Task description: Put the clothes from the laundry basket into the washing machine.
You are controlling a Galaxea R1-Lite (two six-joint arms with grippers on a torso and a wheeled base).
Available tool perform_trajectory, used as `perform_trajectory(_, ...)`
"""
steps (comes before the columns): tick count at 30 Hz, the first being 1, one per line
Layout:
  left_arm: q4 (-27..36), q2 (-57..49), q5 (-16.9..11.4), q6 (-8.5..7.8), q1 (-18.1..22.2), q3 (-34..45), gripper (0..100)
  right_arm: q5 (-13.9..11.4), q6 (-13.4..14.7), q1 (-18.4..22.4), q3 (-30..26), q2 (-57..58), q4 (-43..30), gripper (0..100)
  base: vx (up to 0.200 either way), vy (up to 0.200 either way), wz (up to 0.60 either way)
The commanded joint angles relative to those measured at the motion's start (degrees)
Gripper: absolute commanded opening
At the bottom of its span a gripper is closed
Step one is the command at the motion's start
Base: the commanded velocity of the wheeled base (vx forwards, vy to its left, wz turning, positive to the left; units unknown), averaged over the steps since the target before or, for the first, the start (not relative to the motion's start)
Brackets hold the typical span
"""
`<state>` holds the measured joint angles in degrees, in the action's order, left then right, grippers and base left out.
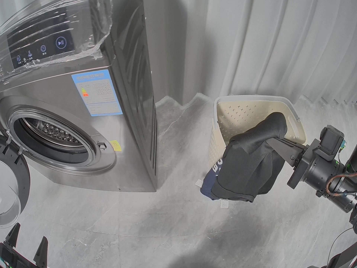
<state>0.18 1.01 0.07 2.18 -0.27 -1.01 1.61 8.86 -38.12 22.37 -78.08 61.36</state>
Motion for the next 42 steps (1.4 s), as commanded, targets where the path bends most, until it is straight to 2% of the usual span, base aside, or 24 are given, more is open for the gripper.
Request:
perform_trajectory(1, 0.0, -0.7, 0.0, 0.02, 0.0, 0.8, 100, 0.1, 0.1, 0.1, 0.2, -0.3, 0.0, 0, 0.000, 0.000, 0.00)
perform_trajectory(4, 0.0, -0.7, 0.0, 0.02, 0.0, 0.8, 100, 0.1, 0.1, 0.1, 0.3, -0.5, 0.0, 0, 0.000, 0.000, 0.00)
perform_trajectory(23, 0.0, -0.7, 0.0, 0.02, 0.0, 0.8, 100, 0.0, 0.3, 0.5, 0.0, -1.2, 0.0, 0, -0.200, 0.000, 0.00)
perform_trajectory(29, 0.0, -0.7, 0.0, 0.10, 0.0, 0.8, 100, 0.1, 0.4, 0.6, -0.1, -1.3, 0.0, 0, 0.000, 0.000, 0.00)
perform_trajectory(42, 0.0, -0.7, 0.0, 0.10, 0.0, 0.8, 100, 0.1, 0.4, 1.2, 0.0, -1.1, 0.0, 0, 0.000, 0.200, 0.00)
